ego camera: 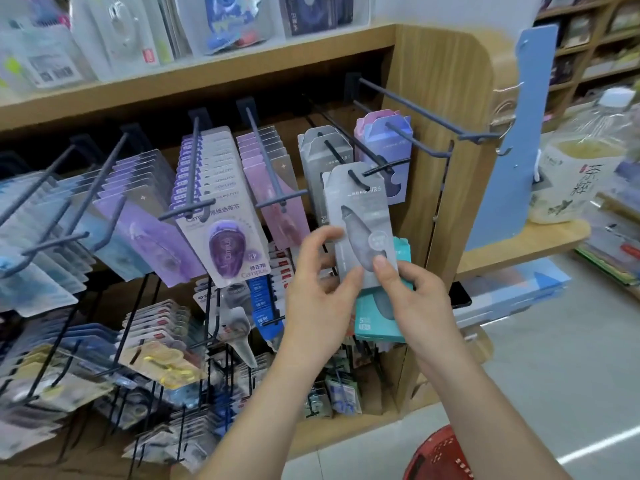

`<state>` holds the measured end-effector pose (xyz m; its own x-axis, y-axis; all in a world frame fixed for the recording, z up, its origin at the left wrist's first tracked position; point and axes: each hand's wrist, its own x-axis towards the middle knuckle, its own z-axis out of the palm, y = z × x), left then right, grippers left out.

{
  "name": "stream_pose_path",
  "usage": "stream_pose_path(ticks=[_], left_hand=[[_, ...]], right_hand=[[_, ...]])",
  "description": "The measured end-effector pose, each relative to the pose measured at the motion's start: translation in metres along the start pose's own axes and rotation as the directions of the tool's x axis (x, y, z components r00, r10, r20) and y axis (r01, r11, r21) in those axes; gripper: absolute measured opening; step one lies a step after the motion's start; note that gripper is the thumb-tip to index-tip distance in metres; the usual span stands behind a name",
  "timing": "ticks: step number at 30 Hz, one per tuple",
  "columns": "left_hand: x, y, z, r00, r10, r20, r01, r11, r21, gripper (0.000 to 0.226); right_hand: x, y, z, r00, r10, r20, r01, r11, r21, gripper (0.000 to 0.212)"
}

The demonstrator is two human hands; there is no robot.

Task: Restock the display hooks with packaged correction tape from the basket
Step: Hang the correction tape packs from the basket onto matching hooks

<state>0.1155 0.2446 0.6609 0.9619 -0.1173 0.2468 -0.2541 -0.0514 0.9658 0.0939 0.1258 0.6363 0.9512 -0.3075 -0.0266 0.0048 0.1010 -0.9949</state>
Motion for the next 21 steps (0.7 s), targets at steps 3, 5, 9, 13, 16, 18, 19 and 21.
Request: stream_pose_path(ticks=[3,5,9,13,16,18,19,21], left_hand=[[0.014,-0.007,-0.002,0.994,0.054,-0.092,-0.045,0.994,0.1,0.039],[0.027,-0.01,-0.002,0.985,0.097,-0.141,-0.068,0.978,0.196,0.04],[0.054,-0.019,0.003,0.972,0.094,-0.218,-0.024,0.953,0.302,0.039],[0.074,-0.02,0.007,0.969,0.074,-0.234,0.026,0.916,0.399,0.046],[0.07,-0.015,0.009,0.982,0.008,-0.19,0.077,0.896,0.437,0.051],[0.059,-0.011,0.006,0.986,-0.008,-0.164,0.089,0.863,0.497,0.046],[0.054,-0.01,0.004,0.986,-0.002,-0.167,0.087,0.861,0.501,0.041],[0.043,-0.005,0.001,0.987,-0.003,-0.16,0.061,0.933,0.355,0.029]], right_hand=[[0.007,0.007,-0.001,1.0,-0.008,0.004,0.008,0.999,-0.037,0.018],[0.01,0.01,-0.007,0.999,-0.034,0.003,0.034,0.993,-0.115,0.022],[0.003,0.01,-0.027,0.995,-0.097,0.02,0.098,0.994,-0.058,0.066],[0.0,0.009,-0.04,0.998,-0.069,0.006,0.069,0.995,0.075,0.067],[-0.001,0.007,-0.043,0.999,-0.031,0.018,0.029,0.991,0.133,0.045],[-0.003,0.007,-0.045,0.999,-0.034,0.032,0.028,0.988,0.153,0.042],[-0.004,0.007,-0.046,0.998,-0.039,0.041,0.032,0.986,0.161,0.04],[-0.003,0.008,-0.046,0.996,-0.045,0.076,0.032,0.986,0.166,0.04]])
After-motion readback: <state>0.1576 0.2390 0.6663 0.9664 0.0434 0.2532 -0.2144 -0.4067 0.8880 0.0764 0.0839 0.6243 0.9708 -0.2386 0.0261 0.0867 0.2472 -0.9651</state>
